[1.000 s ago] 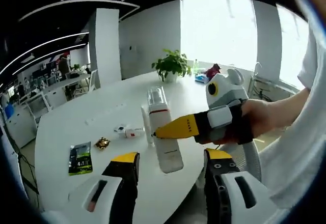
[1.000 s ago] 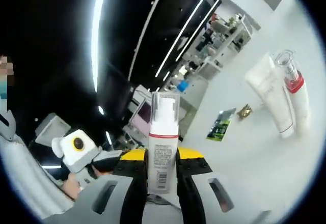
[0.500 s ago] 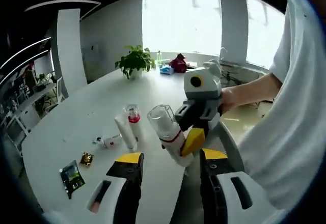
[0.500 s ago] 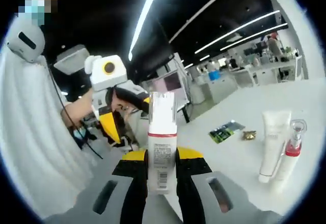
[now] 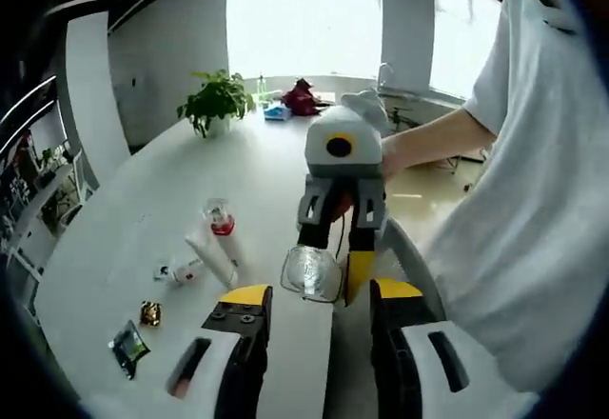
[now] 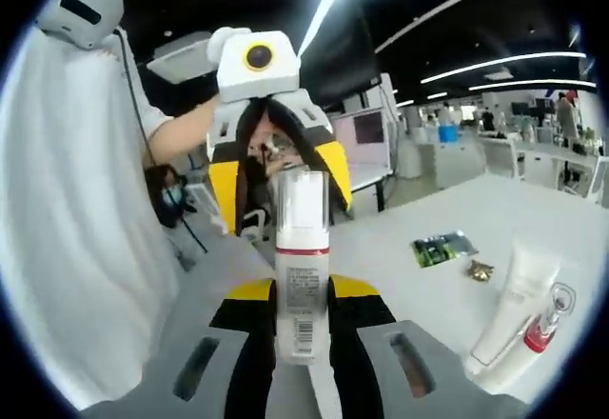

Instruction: Arrange the skincare products in the storage area until every visible bottle or jar stands upright without overlapping.

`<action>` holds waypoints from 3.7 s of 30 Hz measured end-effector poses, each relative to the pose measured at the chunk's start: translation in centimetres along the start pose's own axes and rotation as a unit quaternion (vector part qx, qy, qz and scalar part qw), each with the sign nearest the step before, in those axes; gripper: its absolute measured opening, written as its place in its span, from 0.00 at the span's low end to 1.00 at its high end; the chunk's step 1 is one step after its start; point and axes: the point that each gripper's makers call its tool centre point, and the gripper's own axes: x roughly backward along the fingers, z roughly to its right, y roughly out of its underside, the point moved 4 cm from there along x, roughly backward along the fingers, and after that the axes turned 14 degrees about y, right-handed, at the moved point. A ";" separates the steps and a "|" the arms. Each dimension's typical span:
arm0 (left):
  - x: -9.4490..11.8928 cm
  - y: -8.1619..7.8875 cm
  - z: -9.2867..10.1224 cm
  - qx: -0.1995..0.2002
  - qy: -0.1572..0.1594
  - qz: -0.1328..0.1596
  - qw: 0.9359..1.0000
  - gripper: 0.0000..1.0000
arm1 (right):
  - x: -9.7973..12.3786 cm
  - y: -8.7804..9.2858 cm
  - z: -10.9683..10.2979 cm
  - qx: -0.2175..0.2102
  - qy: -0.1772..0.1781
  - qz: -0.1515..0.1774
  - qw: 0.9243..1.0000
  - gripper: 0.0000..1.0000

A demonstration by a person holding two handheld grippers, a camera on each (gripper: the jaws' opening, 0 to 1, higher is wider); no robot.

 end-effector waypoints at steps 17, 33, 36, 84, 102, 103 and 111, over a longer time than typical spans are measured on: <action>-3.9 -1.2 -1.5 -0.044 -0.002 -0.052 0.998 0.27 | 1.2 2.0 1.9 0.033 -0.013 -0.019 0.999 0.20; -9.6 -0.2 -6.8 -0.067 -0.024 -0.121 0.990 0.25 | 2.8 8.2 7.7 -0.028 0.131 -0.096 0.986 0.29; -10.9 0.3 -8.8 -0.074 -0.042 -0.139 0.987 0.25 | 3.7 10.5 8.7 -0.047 0.156 -0.124 0.979 0.33; -16.0 3.3 -17.0 0.009 -0.066 -0.165 0.984 0.25 | 6.8 16.4 10.2 -0.143 0.214 -0.165 0.952 0.81; -15.5 2.8 -16.9 -0.005 -0.074 -0.161 0.984 0.26 | 6.5 16.6 10.2 -0.143 0.210 -0.171 0.952 0.82; -15.4 2.7 -16.8 -0.008 -0.074 -0.160 0.984 0.26 | 6.5 16.5 10.1 -0.143 0.210 -0.171 0.952 0.82; -14.5 1.7 -16.7 -0.021 -0.083 -0.149 0.985 0.28 | 6.8 16.1 10.0 -0.140 0.213 -0.173 0.951 0.84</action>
